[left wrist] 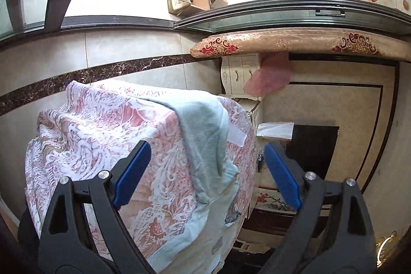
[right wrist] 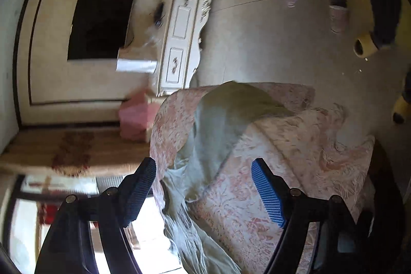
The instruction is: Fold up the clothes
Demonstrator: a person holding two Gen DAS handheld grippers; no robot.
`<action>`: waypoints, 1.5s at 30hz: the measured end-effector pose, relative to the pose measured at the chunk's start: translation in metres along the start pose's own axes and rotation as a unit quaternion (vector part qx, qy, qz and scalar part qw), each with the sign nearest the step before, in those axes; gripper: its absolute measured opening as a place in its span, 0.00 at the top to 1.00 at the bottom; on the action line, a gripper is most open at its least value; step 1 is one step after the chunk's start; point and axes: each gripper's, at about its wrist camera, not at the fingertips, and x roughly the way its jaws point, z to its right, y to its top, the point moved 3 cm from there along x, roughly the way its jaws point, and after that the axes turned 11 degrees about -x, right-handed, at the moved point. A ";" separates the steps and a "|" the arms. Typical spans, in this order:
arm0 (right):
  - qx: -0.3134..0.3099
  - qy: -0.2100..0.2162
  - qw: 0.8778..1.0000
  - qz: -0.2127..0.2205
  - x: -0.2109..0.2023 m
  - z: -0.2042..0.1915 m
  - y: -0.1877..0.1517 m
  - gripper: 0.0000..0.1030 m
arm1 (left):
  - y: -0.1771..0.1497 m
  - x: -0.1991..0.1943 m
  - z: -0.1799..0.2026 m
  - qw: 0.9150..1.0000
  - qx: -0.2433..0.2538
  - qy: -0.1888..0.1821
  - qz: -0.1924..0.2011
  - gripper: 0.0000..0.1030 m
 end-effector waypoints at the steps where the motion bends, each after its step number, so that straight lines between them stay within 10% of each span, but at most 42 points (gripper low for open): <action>1: 0.029 0.005 0.999 0.019 -0.003 0.013 -0.001 0.24 | -0.002 -0.001 -0.002 1.000 0.002 0.006 -0.002 0.12; 9: 0.218 0.081 0.970 0.066 0.027 0.110 0.002 0.23 | -0.025 0.006 0.020 0.999 0.037 0.031 -0.011 0.12; 19: 0.426 0.142 0.894 -0.009 0.109 0.177 0.005 0.23 | -0.092 0.010 0.065 0.993 0.093 0.061 -0.038 0.12; 34: 0.341 0.175 0.923 -0.042 0.124 0.135 0.040 0.44 | -0.272 0.067 0.097 0.956 0.222 0.099 -0.162 0.12; 37: 0.331 0.171 0.927 -0.044 0.124 0.123 0.038 0.51 | -0.298 0.078 0.099 0.939 0.268 0.117 -0.183 0.12; 40: 0.307 0.142 0.941 -0.023 0.122 0.121 0.045 0.90 | -0.341 0.106 0.100 0.906 0.334 0.144 -0.216 0.12; 45: 0.215 0.136 0.967 0.023 0.105 0.091 0.063 0.92 | -0.405 0.159 0.097 0.873 0.388 0.132 -0.265 0.12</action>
